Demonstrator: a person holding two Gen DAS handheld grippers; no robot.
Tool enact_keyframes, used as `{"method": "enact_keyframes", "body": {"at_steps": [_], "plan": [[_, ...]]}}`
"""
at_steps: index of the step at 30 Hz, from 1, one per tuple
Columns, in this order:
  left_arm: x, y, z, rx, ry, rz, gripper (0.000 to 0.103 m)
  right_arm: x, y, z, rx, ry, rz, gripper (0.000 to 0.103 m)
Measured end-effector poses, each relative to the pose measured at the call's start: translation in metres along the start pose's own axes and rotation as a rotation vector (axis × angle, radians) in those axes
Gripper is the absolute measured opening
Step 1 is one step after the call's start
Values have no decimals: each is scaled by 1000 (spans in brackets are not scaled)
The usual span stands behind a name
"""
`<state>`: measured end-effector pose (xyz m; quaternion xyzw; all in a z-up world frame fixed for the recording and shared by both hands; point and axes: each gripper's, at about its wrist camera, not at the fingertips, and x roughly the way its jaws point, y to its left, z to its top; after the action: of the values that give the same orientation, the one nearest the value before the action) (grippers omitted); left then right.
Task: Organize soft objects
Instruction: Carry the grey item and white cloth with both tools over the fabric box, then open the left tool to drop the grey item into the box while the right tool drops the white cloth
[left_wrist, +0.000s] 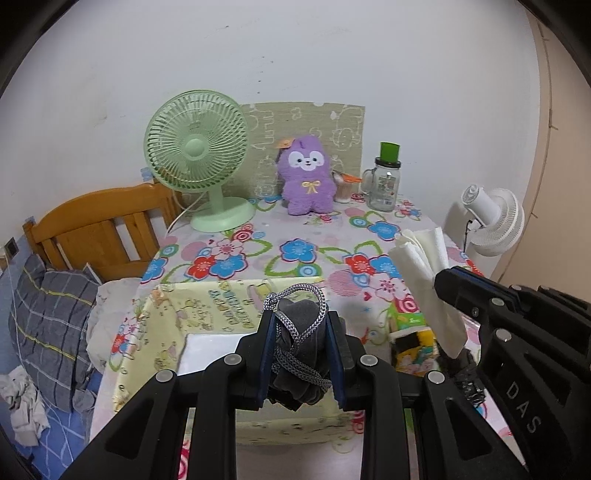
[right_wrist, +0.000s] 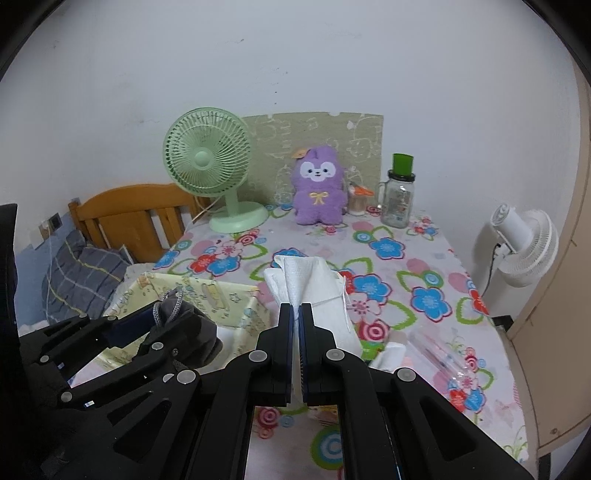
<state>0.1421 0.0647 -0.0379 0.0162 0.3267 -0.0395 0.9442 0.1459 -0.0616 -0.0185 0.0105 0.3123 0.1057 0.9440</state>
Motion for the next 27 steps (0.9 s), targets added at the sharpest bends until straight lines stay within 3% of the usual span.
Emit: {"method": "enact_keyframes", "body": {"at_steps": [27], "plan": [[34,64,-17,-40,87,28,29,45,84,13,-77,23,140,6]]}}
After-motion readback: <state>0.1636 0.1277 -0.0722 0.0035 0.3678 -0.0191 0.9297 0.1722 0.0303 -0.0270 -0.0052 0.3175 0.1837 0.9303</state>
